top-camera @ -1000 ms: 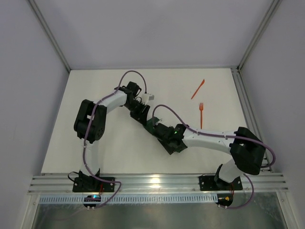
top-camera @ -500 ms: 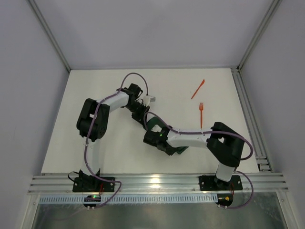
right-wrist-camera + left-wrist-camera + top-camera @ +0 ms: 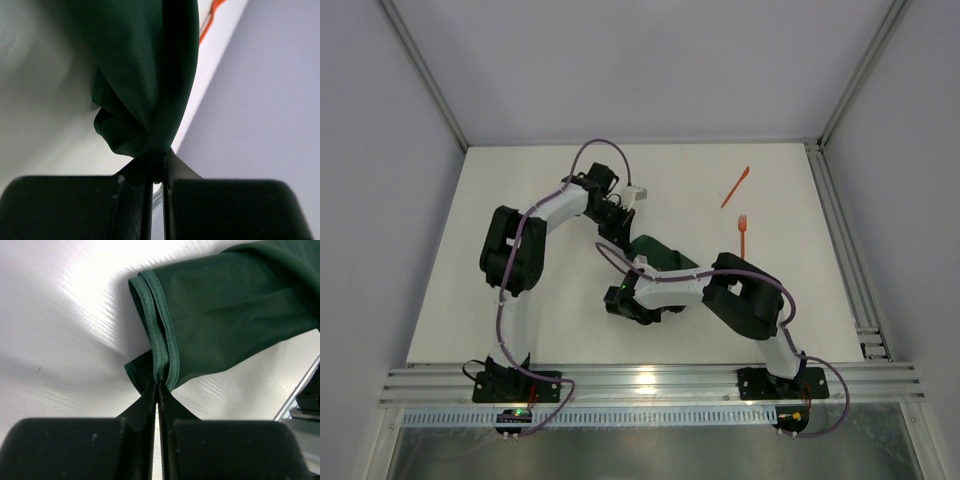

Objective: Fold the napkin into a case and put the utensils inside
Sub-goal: Move the smaller rectangle folded napkin to the center of the board, then smooth out the smaller rectangle-folded napkin at the center of the board.

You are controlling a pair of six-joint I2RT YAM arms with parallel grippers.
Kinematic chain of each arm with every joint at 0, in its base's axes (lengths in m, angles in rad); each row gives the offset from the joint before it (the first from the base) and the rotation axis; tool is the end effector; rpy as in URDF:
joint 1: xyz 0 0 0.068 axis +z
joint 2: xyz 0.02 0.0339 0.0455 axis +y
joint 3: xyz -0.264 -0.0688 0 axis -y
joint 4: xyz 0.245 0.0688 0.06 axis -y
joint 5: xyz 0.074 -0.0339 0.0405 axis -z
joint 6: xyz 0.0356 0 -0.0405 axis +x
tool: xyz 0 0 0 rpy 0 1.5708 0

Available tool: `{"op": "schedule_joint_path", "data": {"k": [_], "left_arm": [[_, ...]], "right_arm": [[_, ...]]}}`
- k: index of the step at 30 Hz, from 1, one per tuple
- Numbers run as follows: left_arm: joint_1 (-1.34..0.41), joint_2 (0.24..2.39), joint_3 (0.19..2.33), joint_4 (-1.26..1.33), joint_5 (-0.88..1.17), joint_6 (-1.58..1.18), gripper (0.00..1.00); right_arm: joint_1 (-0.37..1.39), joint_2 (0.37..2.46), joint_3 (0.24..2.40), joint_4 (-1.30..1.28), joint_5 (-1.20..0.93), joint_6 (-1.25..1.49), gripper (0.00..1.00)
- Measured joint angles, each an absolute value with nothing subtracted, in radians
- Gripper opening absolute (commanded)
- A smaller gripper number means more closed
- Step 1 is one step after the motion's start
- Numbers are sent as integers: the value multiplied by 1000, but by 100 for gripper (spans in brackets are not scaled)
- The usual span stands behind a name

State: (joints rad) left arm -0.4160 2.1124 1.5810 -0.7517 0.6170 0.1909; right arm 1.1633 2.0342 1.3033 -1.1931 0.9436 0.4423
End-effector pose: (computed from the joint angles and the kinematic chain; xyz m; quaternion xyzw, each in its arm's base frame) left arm 0.3822 -0.1914 0.1685 0.3233 0.8869 -0.3139 0.1020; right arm 0.1563 0.2894 0.1417 -0.3840 0.7924 -0.4234 0.2131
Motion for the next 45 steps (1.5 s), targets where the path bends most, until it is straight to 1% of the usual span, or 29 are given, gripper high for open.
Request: {"op": "schedule_joint_path", "data": {"k": [3,6,9,14,15,17,18,19,21,22,28,29,35,41,42,43,45], "left_arm": [[-410,2112,1591,-751,631,191,2],[-409,2113,1591,-757,638,199,2],[-409,2113,1579,-764,640,221,2],[-398,2112,1515,-794,636,255,3],[-393,2112,1509,-804,635,264,4],[-385,2112,1508,-816,632,273,7],[-382,2112,1508,-818,631,275,7],[-379,2112,1508,-822,629,278,8],[-374,2111,1508,-830,627,287,9],[-373,2109,1508,-833,624,291,9],[-368,2075,1508,-851,617,303,10],[-366,2069,1508,-852,616,305,10],[-350,2054,1509,-868,610,321,11],[-345,2054,1510,-876,604,322,11],[-345,2054,1510,-877,603,322,11],[-346,2054,1511,-877,603,322,13],[-345,2054,1513,-878,601,322,15]], "right_arm": [[1166,2102,1310,-1252,1023,498,4],[1187,2165,1324,-1289,1048,530,4],[1245,2199,1353,-1304,1020,530,4],[1340,2215,1425,-1277,915,524,4],[1347,2215,1433,-1266,887,520,6],[1351,2215,1440,-1238,840,513,11],[1351,2215,1440,-1221,815,509,16],[1351,2215,1440,-1210,796,506,27],[1349,2208,1440,-1208,786,492,33],[1348,2198,1440,-1206,773,487,41],[1345,2110,1441,-1143,676,473,54],[1345,2093,1442,-1124,657,473,58],[1345,1970,1444,-1036,571,450,66],[1345,1824,1446,-972,505,410,68],[1345,1808,1446,-965,496,402,66],[1344,1793,1445,-957,490,396,55],[1333,1761,1424,-921,476,390,45]]}}
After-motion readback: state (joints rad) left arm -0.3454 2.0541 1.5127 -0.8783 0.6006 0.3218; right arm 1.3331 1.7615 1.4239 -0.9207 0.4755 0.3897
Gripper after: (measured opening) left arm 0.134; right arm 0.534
